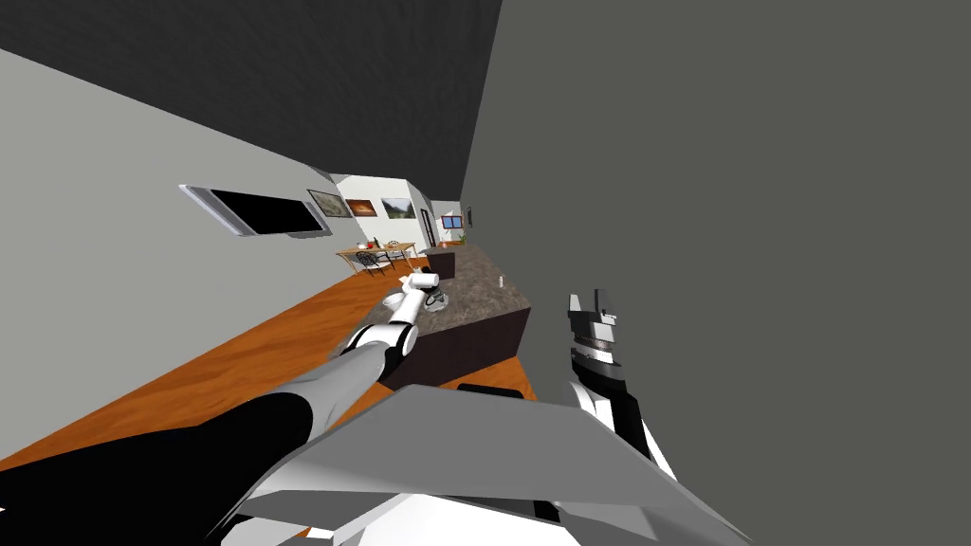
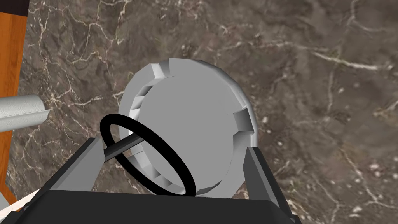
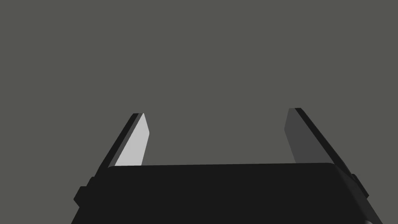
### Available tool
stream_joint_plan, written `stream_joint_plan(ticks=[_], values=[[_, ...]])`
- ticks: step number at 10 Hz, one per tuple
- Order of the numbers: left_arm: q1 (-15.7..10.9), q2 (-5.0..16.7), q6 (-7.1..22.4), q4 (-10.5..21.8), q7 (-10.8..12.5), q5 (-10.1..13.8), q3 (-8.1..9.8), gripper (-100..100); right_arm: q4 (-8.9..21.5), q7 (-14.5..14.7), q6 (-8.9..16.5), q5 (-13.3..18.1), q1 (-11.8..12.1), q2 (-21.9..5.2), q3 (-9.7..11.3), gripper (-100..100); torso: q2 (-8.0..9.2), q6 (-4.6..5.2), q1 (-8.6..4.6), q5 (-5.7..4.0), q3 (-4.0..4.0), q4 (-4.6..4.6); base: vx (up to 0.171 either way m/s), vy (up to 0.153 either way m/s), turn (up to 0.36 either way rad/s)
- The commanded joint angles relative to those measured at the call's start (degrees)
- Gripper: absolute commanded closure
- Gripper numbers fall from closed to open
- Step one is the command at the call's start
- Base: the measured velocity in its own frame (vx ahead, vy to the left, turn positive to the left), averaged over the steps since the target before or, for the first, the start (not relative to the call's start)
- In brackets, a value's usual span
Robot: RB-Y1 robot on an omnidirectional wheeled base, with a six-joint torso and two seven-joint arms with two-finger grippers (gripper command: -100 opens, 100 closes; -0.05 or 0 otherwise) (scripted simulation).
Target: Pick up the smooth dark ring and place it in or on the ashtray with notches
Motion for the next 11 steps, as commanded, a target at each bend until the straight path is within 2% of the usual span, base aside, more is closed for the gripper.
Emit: stream_joint_plan(ticks=[1, 3, 4, 5, 6, 7, 9, 10, 11], values=[[-2.9, -0.2, -1.0, 2.9, -0.1, -0.1, -0.31, -100, 0.0, 0.0, 0.0, 0.0, 0.0, 0.0, 0.0, 0, 0.00, 0.00, 0.00, 0.00, 0.00, 0.00, -0.029, -0.015, 0.012], [-3.0, -0.2, -1.0, 6.5, -0.1, -0.1, -0.31, -100, 0.0, 0.0, 0.0, 0.0, 0.0, 0.0, 0.0, 0, -0.09, 0.02, 0.03, 0.02, -0.05, -0.03, -0.003, -0.002, -0.020], [-5.8, -0.2, -4.2, 8.7, -1.1, 0.0, -2.30, -100, 0.0, 0.0, 0.0, 0.0, 0.0, 0.0, 0.0, 0, -0.13, 0.00, 0.07, 0.03, -0.08, -0.04, -0.033, -0.017, 0.290], [-7.8, -0.2, -4.6, 11.6, -1.1, 0.0, -2.30, -100, 0.0, 0.0, 0.0, 0.0, 0.0, 0.0, 0.0, 0, -0.06, -0.05, 0.04, 0.01, -0.03, -0.02, -0.045, -0.029, 0.199], [-8.7, -0.2, -4.6, 11.7, -1.1, 0.0, -2.30, -100, 0.0, 0.0, 0.0, 0.0, 0.0, 0.0, 0.0, 0, 0.01, 0.00, -0.02, 0.00, 0.00, 0.00, -0.025, -0.014, -0.017], [-9.8, -0.2, -4.6, 13.0, -1.1, 0.0, -2.30, -100, 0.0, 0.0, 0.0, 0.0, 0.0, 0.0, 0.0, 0, -0.03, 0.04, -0.01, 0.00, -0.02, -0.01, -0.007, 0.002, -0.033], [-9.8, -0.2, -4.6, 15.8, -1.1, 0.0, -2.30, -100, 0.0, 0.0, 0.0, 0.0, 0.0, 0.0, 0.0, 0, -0.13, 0.01, 0.07, 0.03, -0.08, -0.04, 0.002, 0.003, -0.004], [-9.8, -0.2, -4.6, 16.1, -1.1, 0.0, -2.30, -100, 0.0, 0.0, 0.0, 0.0, 0.0, 0.0, 0.0, 0, -0.15, 0.00, 0.09, 0.03, -0.09, -0.05, 0.000, 0.000, 0.000], [-12.5, -0.2, -7.2, 18.3, -2.0, 0.0, -4.29, -100, 0.0, 0.0, 0.0, 0.0, 0.0, 0.0, 0.0, 0, -0.15, 0.01, 0.09, 0.03, -0.09, -0.05, -0.034, -0.016, 0.353]])
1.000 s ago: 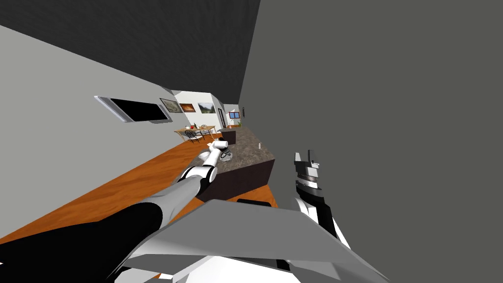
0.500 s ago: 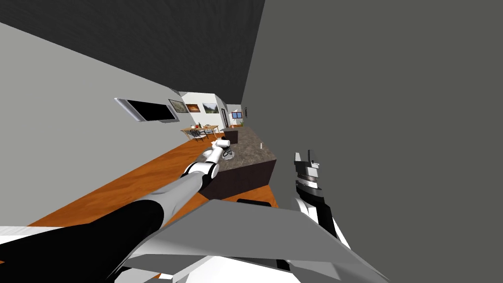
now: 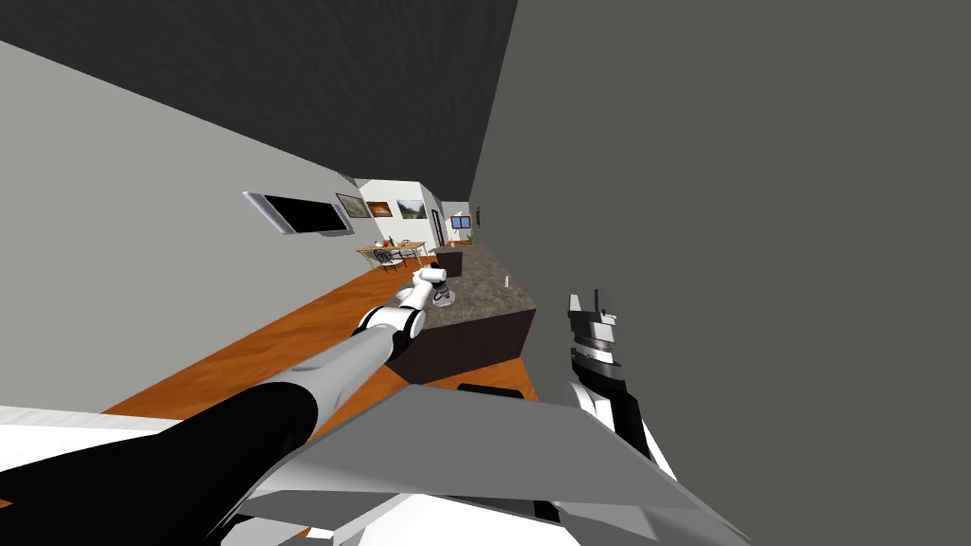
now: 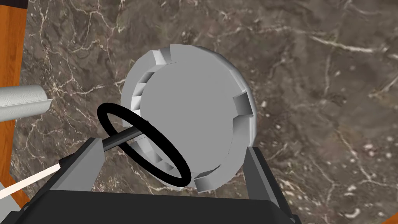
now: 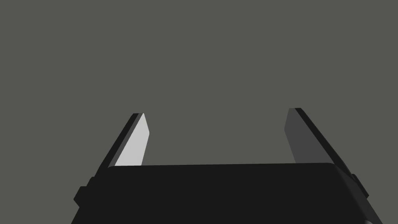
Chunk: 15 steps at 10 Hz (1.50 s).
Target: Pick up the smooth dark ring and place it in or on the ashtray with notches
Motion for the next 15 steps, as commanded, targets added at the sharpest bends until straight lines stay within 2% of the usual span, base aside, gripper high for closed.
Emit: stream_joint_plan(ticks=[1, 2, 5, 6, 7, 9, 11, 12, 13, 14, 15], values=[[-2.9, 0.1, -2.7, 2.9, -0.6, 0.0, -0.89, -100, 0.0, 0.0, 0.0, 0.0, 0.0, 0.0, 0.0, 0, 0.00, 0.00, 0.00, 0.00, 0.00, 0.00, -0.046, -0.024, 0.156], [-5.1, 0.1, -2.7, 4.9, -0.6, 0.0, -0.89, -100, 0.0, 0.0, 0.0, 0.0, 0.0, 0.0, 0.0, 0, 0.06, 0.10, -0.05, -0.02, 0.04, 0.02, -0.029, -0.009, -0.064], [-5.4, 0.1, -2.7, 8.8, -0.6, 0.0, -0.89, -100, 0.0, 0.0, 0.0, 0.0, 0.0, 0.0, 0.0, 0, -0.07, 0.08, 0.02, 0.01, -0.04, -0.03, -0.004, 0.000, -0.011], [-5.4, 0.1, -2.7, 8.8, -0.6, 0.0, -0.89, -100, 0.0, 0.0, 0.0, 0.0, 0.0, 0.0, 0.0, 0, -0.09, 0.07, 0.03, 0.02, -0.06, -0.04, 0.000, 0.000, 0.000], [-7.9, 0.1, -5.4, 10.9, -1.6, 0.1, -2.88, -100, 0.0, 0.0, 0.0, 0.0, 0.0, 0.0, 0.0, 0, -0.10, 0.08, 0.03, 0.01, -0.06, -0.03, -0.043, -0.009, 0.226], [-11.2, 0.1, -6.3, 14.3, -1.6, 0.1, -2.88, -100, 0.0, 0.0, 0.0, 0.0, 0.0, 0.0, 0.0, 0, 0.07, 0.06, -0.06, -0.01, 0.05, 0.02, -0.036, -0.022, 0.117], [-12.2, 0.1, -6.3, 18.4, -1.6, 0.1, -2.88, -100, 0.0, 0.0, 0.0, 0.0, 0.0, 0.0, 0.0, 0, -0.03, 0.09, -0.02, -0.01, -0.01, -0.01, -0.002, 0.004, -0.022], [-14.9, 0.1, -9.3, 20.1, -2.5, 0.1, -4.88, -100, 0.0, 0.0, 0.0, 0.0, 0.0, 0.0, 0.0, 0, -0.07, 0.08, 0.03, 0.01, -0.05, -0.03, -0.040, -0.006, 0.297], [-15.9, 0.1, -9.9, 20.5, -2.5, 0.1, -4.88, -100, 0.0, 0.0, 0.0, 0.0, 0.0, 0.0, 0.0, 0, 0.03, 0.01, 0.03, 0.01, 0.02, 0.00, -0.048, -0.018, 0.180], [-16.2, 0.1, -10.0, 19.5, -2.5, 0.1, -4.88, -100, 0.0, 0.0, 0.0, 0.0, 0.0, 0.0, 0.0, 0, 0.08, 0.08, -0.02, 0.00, 0.05, 0.02, -0.024, -0.012, -0.017], [-17.3, 0.1, -10.0, 20.2, -2.5, 0.1, -4.88, -100, 0.0, 0.0, 0.0, 0.0, 0.0, 0.0, 0.0, 0, 0.04, 0.10, -0.04, -0.01, 0.03, 0.01, -0.007, -0.003, -0.028]])
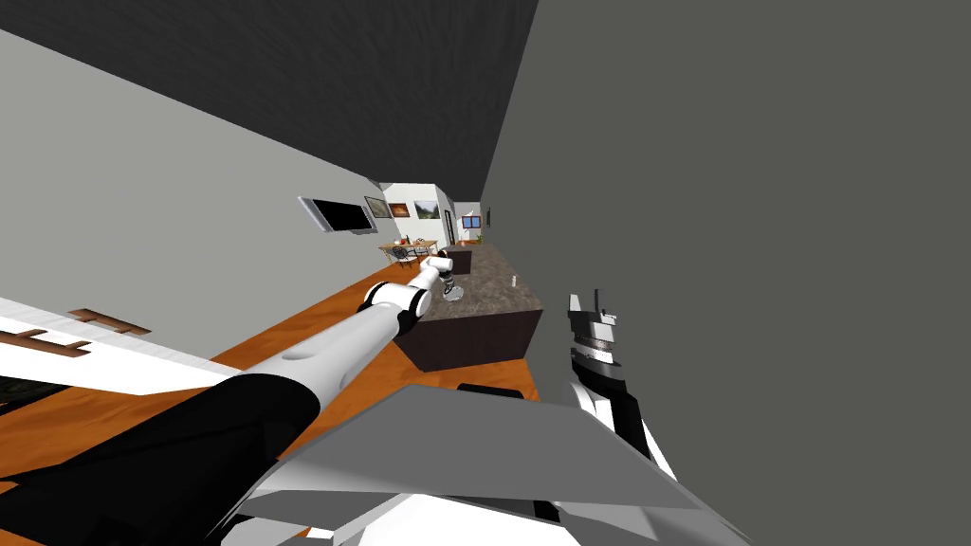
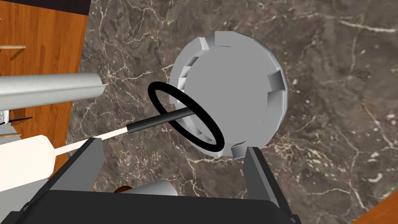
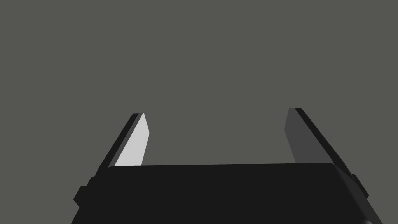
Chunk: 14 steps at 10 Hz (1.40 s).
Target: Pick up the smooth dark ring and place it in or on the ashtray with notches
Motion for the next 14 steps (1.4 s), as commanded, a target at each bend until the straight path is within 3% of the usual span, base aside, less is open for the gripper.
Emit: stream_joint_plan(ticks=[1, 3, 4, 5, 6, 7, 9, 10, 14], values=[[-2.9, -0.3, -0.7, 2.9, 0.3, -0.2, -0.15, -100, 0.0, 0.0, 0.0, 0.0, 0.0, 0.0, 0.0, 0, 0.00, 0.00, 0.00, 0.00, 0.00, 0.00, 0.000, 0.000, 0.000], [-2.9, -0.3, -0.7, 3.7, 0.3, -0.2, -0.15, -100, 0.0, 0.0, 0.0, 0.0, 0.0, 0.0, 0.0, 0, -0.06, -0.01, 0.03, 0.02, -0.05, -0.03, 0.000, 0.000, 0.000], [-2.9, -0.3, -0.7, 5.3, 0.3, -0.2, -0.15, -100, 0.0, 0.0, 0.0, 0.0, 0.0, 0.0, 0.0, 0, -0.07, -0.02, 0.04, 0.02, -0.05, -0.03, 0.000, 0.000, 0.000], [-2.9, -0.3, -0.7, 9.1, 0.3, -0.2, -0.15, -100, 0.0, 0.0, 0.0, 0.0, 0.0, 0.0, 0.0, 0, -0.07, -0.02, 0.05, 0.02, -0.06, -0.04, 0.000, 0.000, 0.000], [-2.2, -0.3, -0.7, 2.7, 0.3, -0.2, -0.15, -100, 0.0, 0.0, 0.0, 0.0, 0.0, 0.0, 0.0, 0, -0.07, -0.04, 0.08, 0.05, -0.06, -0.06, 0.000, 0.000, 0.000], [-3.0, -0.1, 3.8, 1.5, 1.2, -0.3, -0.46, -100, 0.0, 0.0, 0.0, 0.0, 0.0, 0.0, 0.0, 0, -0.06, 0.00, 0.04, 0.00, -0.04, -0.01, -0.009, 0.014, -0.024], [-3.0, -0.1, 3.8, 1.5, 1.2, -0.3, -0.46, -100, 0.0, 0.0, 0.0, 0.0, 0.0, 0.0, 0.0, 0, -0.01, -0.02, 0.10, 0.03, -0.01, -0.01, -0.009, 0.015, -0.007], [-4.7, 0.3, 5.8, 1.2, 1.5, -0.3, -0.66, -100, 0.0, 0.0, 0.0, 0.0, 0.0, 0.0, 0.0, 0, -0.03, -0.02, 0.09, 0.03, -0.03, -0.02, -0.010, 0.015, -0.021], [-6.9, 0.9, 8.5, 0.7, 1.8, -0.3, -0.92, -100, 0.0, 0.0, 0.0, 0.0, 0.0, 0.0, 0.0, 0, -0.03, -0.02, 0.09, 0.03, -0.02, -0.02, -0.009, 0.015, -0.012]])
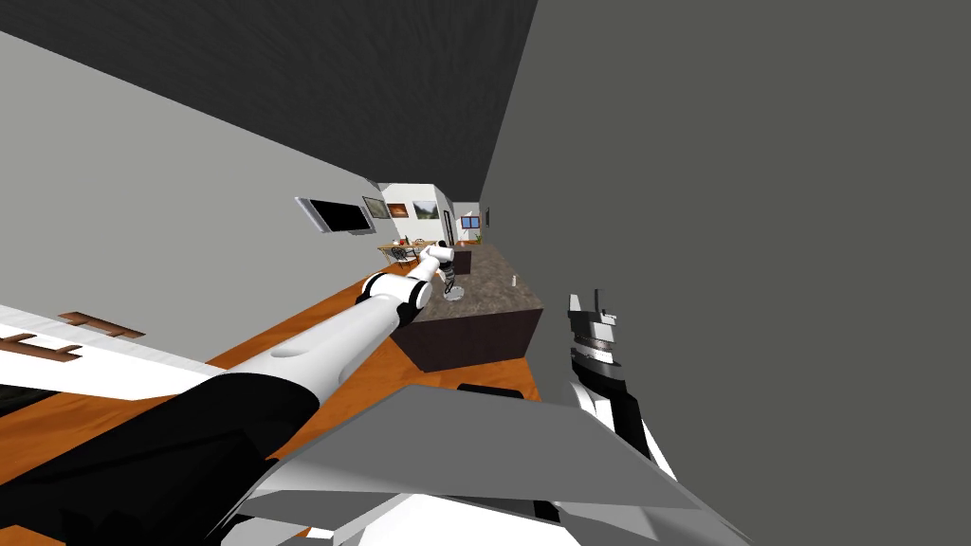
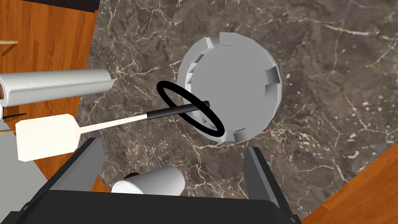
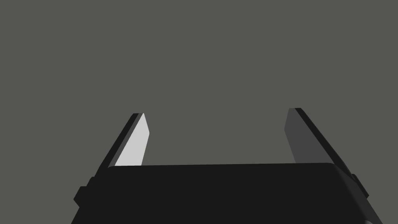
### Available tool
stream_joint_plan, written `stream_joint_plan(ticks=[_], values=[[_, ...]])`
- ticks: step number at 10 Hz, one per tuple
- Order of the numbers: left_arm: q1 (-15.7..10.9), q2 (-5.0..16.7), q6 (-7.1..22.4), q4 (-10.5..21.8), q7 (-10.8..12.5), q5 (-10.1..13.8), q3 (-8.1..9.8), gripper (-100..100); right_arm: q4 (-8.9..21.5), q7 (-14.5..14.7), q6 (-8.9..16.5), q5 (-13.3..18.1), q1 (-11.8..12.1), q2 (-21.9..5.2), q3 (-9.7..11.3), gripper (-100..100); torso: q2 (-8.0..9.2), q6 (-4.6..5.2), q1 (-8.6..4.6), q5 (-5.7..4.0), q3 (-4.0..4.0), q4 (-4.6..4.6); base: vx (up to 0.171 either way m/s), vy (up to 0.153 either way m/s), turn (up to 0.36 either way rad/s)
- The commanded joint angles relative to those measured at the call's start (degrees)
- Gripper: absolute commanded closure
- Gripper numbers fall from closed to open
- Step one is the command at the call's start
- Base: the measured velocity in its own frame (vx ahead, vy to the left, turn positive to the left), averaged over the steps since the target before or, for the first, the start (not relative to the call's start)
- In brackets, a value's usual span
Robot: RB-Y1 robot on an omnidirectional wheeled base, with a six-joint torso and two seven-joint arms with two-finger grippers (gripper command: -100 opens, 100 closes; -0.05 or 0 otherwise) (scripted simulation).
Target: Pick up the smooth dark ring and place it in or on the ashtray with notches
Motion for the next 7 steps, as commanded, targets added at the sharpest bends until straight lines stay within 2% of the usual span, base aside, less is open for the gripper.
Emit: stream_joint_plan(ticks=[1, 2, 7], values=[[0.0, 0.0, 0.0, 0.0, 0.0, 0.0, 0.00, -100, 0.0, 0.0, 0.0, 0.0, 0.0, 0.0, 0.0, 0, 0.00, 0.00, 0.00, 0.00, 0.00, 0.00, -0.004, 0.008, -0.007], [-0.2, 0.0, 0.2, 0.0, 0.1, 0.0, -0.02, 0, 0.0, 0.0, 0.0, 0.0, 0.0, 0.0, 0.0, 0, -0.02, -0.01, -0.01, 0.01, -0.01, -0.02, 0.000, 0.000, 0.000], [-0.1, 0.0, 0.2, 0.0, 0.1, 0.0, -0.02, 0, 0.0, 0.0, 0.0, 0.0, 0.0, 0.0, 0.0, 0, -0.04, -0.01, -0.03, 0.00, -0.03, -0.02, 0.000, 0.000, 0.000]])
